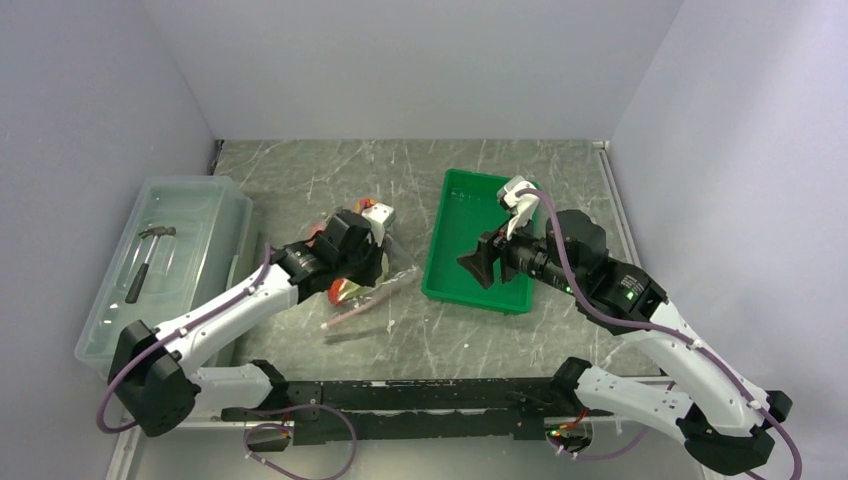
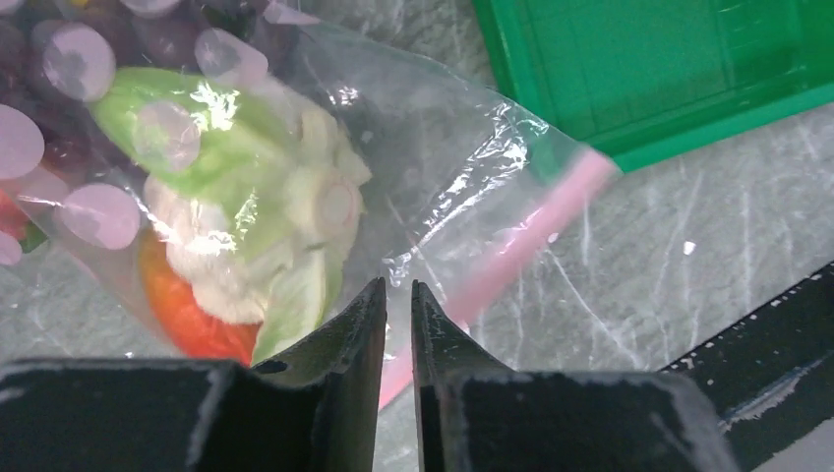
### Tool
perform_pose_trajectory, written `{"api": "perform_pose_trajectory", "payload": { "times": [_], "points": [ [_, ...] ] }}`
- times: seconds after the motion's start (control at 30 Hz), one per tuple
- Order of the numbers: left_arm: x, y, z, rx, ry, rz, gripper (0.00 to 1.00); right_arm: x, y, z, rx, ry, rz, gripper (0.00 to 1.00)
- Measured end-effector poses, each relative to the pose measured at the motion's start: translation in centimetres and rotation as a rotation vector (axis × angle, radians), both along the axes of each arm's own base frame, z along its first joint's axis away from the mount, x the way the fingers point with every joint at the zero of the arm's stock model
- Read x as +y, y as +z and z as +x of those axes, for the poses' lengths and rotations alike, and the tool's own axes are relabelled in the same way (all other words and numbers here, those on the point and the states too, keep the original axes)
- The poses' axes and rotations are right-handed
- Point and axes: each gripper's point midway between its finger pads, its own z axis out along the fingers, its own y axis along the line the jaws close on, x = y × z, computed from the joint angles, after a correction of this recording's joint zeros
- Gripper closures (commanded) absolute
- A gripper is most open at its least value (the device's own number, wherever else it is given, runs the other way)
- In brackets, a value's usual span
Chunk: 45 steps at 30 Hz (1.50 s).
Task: Place the food in the zip-top bag and seal the zipper
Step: Place the zipper food storage bag at the center of the board, then reset both arms
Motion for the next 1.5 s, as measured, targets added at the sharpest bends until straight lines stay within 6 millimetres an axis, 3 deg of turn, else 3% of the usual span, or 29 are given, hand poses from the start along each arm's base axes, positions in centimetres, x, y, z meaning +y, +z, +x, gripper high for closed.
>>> {"api": "perform_pose_trajectory", "payload": {
  "times": [0.07,0.3,0.53,0.57,0.6,0.63,0.67,0.77,1.13,1.5],
  "points": [
    [-0.4,0.4,-0.5,-0.008,-0.011,-0.019,0.73,0.0,0.0,0.2,-0.001,-0.011,0.004,0.30],
    [-1.4,1.6,-2.0,-0.028,-0.045,-0.069,0.69,-0.1,-0.9,0.7,0.007,-0.044,0.004,0.27],
    [-1.0,5.8,-2.4,-0.121,-0.043,-0.138,0.56,-0.9,-1.4,1.2,0.009,-0.109,0.012,0.18],
    [-0.9,6.6,-2.3,-0.138,-0.041,-0.147,0.48,-1.1,-1.3,1.3,0.008,-0.120,0.018,0.16],
    [-0.9,7.3,-2.2,-0.153,-0.039,-0.152,0.34,-1.2,-1.2,1.4,0.007,-0.129,0.022,0.15],
    [-0.8,8.0,-2.2,-0.167,-0.038,-0.156,0.09,-1.2,-1.1,1.5,0.008,-0.138,0.027,0.13],
    [-0.7,8.6,-2.1,-0.179,-0.040,-0.156,0.01,-1.3,-1.1,1.6,0.008,-0.145,0.030,0.09],
    [-0.5,9.8,-1.9,-0.206,-0.039,-0.153,0.00,-1.4,-1.5,1.8,0.019,-0.169,0.034,0.00],
    [1.0,9.6,-2.3,-0.199,-0.017,-0.098,0.00,-2.0,-4.7,2.4,0.085,-0.252,0.015,0.00],
    [2.3,11.7,-2.5,-0.275,0.009,-0.124,0.00,-2.9,-8.2,2.5,0.169,-0.349,0.019,0.00]
  ]
}}
